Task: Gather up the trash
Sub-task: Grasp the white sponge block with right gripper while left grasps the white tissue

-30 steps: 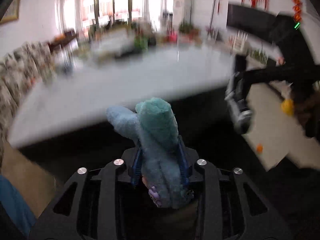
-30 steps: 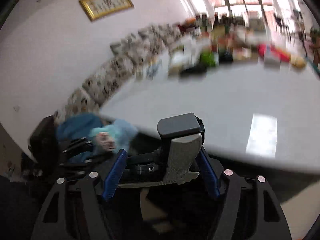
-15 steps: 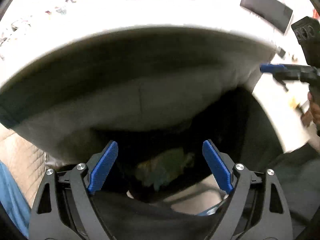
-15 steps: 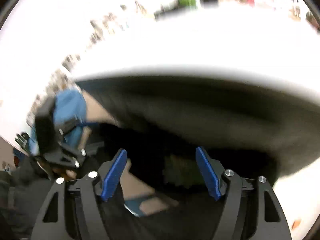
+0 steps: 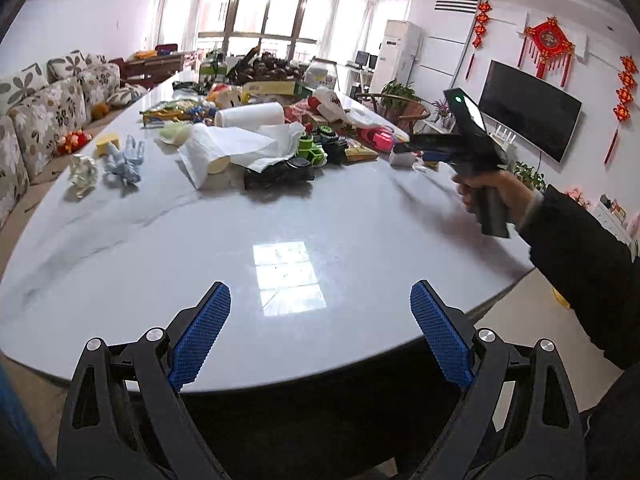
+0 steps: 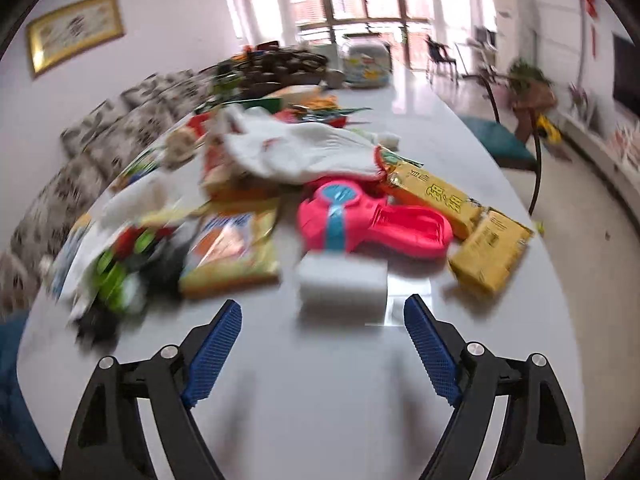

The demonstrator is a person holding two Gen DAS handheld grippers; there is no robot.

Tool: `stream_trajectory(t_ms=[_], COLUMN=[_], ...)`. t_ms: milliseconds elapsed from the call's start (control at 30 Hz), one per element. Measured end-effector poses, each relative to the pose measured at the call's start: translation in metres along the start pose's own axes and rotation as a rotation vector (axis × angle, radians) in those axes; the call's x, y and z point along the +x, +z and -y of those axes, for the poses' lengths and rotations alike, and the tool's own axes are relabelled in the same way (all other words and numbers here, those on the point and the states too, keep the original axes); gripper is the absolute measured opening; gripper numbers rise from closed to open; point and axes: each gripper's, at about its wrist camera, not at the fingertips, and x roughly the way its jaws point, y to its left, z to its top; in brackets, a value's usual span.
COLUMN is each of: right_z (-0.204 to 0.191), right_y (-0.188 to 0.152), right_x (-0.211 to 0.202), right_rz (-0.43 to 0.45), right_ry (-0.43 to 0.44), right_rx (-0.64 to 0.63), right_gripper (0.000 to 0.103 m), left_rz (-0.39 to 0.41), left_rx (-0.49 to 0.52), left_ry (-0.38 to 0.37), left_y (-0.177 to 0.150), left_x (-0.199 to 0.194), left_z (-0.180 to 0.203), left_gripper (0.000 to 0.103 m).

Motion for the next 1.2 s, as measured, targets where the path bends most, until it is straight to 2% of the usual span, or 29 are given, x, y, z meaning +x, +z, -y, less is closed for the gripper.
stream_trajectory(t_ms=[33, 67, 100, 200, 267, 433, 533, 667, 733, 867, 933, 967, 1000, 1033, 1133, 1200], right_z=[0.004, 0.008, 0.009, 0.006, -0.006, -0.035, -0.040, -0.042, -0.037, -0.031, -0.029, -0.029, -0.029, -0.029, -0.031, -0.034], right_y=[-0.001, 0.001, 0.007, -0.004, -0.019, -0.065, -0.088, -0.108, -0.116, -0.122, -0.124, -0.124, -0.125, -0.126, -0.127, -0.127], right_x=[0.005, 0.014, 0.012, -0.011, -0.038, -0.104, -0.125, -0.132, -0.132, -0.124, -0.119, -0.118, -0.117, -0.116, -0.115, -0.114], right_rz=[-0.011, -0.046, -0.031, 0.007, 0.049, 0.113, 0.125, 0.114, 0.103, 0.089, 0.083, 0.082, 0.081, 0.079, 0.072, 0.065], right_ry=[0.001, 0.004, -0.005, 0.090, 0.154, 0.275, 0.292, 0.295, 0.307, 0.319, 0.324, 0.327, 0.329, 0.331, 0.341, 0.348], right_rx=[0.011, 0.027, 0.033, 0.093, 0.077, -0.006, -0.038, -0.050, -0.024, 0.012, 0.023, 0.030, 0.031, 0.034, 0.029, 0.023], right_gripper=[0.078, 0.054, 0.049, 0.048, 0.048, 0.049, 0.049, 0.050, 0.050, 0.050, 0.050, 0.050, 0.050, 0.050, 0.051, 0.051], left_rz=[-0.009, -0.017, -0.026, -0.042, -0.030, -0.006, -0.030, -0.075, -0.091, -0.135, -0.156, -0.146, -0.134, -0.125, -0.090, -0.102], left_rx=[-0.002, -0.004, -0.006, -0.023, -0.034, -0.017, 0.033, 0.065, 0.108, 0.162, 0.126, 0.097, 0.072, 0.035, -0.053, -0.115], left_ry=[-0.004, -0.003, -0.001, 0.004, 0.012, 0.118, 0.167, 0.167, 0.178, 0.258, 0.270, 0.274, 0.278, 0.266, 0.293, 0.304], left_y=[0.003, 0.001, -0.002, 0.003, 0.013, 0.060, 0.092, 0.127, 0.135, 0.141, 0.141, 0.141, 0.141, 0.141, 0.138, 0.134], left_x=[0.002, 0.007, 0.013, 0.023, 0.033, 0.076, 0.108, 0.144, 0.158, 0.186, 0.193, 0.191, 0.188, 0.181, 0.164, 0.160], left_z=[-0.001, -0.003, -0.001, -0.001, -0.002, -0.008, -0.014, -0.020, -0.018, -0.027, -0.043, -0.051, -0.056, -0.066, -0.090, -0.107], left_gripper=[0.089, 0.089, 0.089, 0.089, 0.089, 0.089, 0.089, 0.089, 0.089, 0.089, 0.089, 0.086, 0.072, 0.065, 0.064, 0.064])
